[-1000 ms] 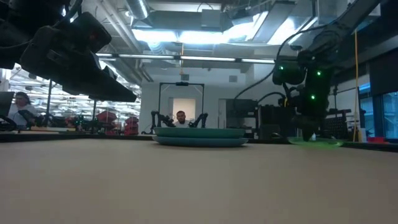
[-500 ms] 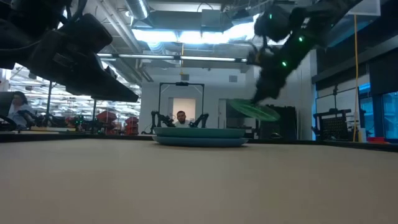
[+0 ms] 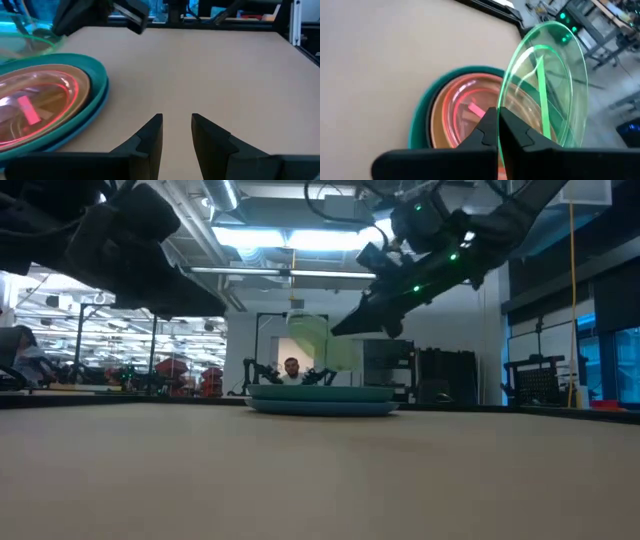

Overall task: Stack plastic plates
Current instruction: Stack the light green plate on top of the pink plate

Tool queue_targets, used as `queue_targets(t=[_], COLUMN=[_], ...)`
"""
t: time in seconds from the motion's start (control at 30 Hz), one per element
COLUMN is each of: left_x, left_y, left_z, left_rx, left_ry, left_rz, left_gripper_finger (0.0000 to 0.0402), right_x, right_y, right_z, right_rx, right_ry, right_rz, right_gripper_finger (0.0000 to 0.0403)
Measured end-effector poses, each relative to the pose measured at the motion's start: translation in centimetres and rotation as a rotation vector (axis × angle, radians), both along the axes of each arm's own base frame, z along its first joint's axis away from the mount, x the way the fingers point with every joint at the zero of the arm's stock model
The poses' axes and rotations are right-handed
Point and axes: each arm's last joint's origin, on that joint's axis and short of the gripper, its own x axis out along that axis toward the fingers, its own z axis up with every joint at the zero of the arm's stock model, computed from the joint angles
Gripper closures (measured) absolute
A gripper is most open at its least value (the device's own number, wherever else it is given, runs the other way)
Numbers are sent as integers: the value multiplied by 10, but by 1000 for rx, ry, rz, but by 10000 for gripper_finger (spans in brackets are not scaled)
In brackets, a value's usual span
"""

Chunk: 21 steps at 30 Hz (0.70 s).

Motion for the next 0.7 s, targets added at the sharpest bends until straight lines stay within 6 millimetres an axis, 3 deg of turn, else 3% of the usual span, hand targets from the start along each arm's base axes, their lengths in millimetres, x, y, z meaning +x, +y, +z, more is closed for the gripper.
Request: queue_targets(t=[0.3,0.5,0.7], left_x=[-10,-12,-12], left_y=[9,9,9], left_z=[9,10,10], left_rx=[18,54,57], left_ry=[36,44,45], left_rz=[28,-5,-13], left_gripper_finger=[305,305,305], right_x=[29,32,31], right_y=[-6,-9,-10], right_z=[-26,-39,-39], right_rx=[2,9,57], right_ry=[49,84,67], right_rz=[33,-70,-125], right_gripper_finger=[402,399,331])
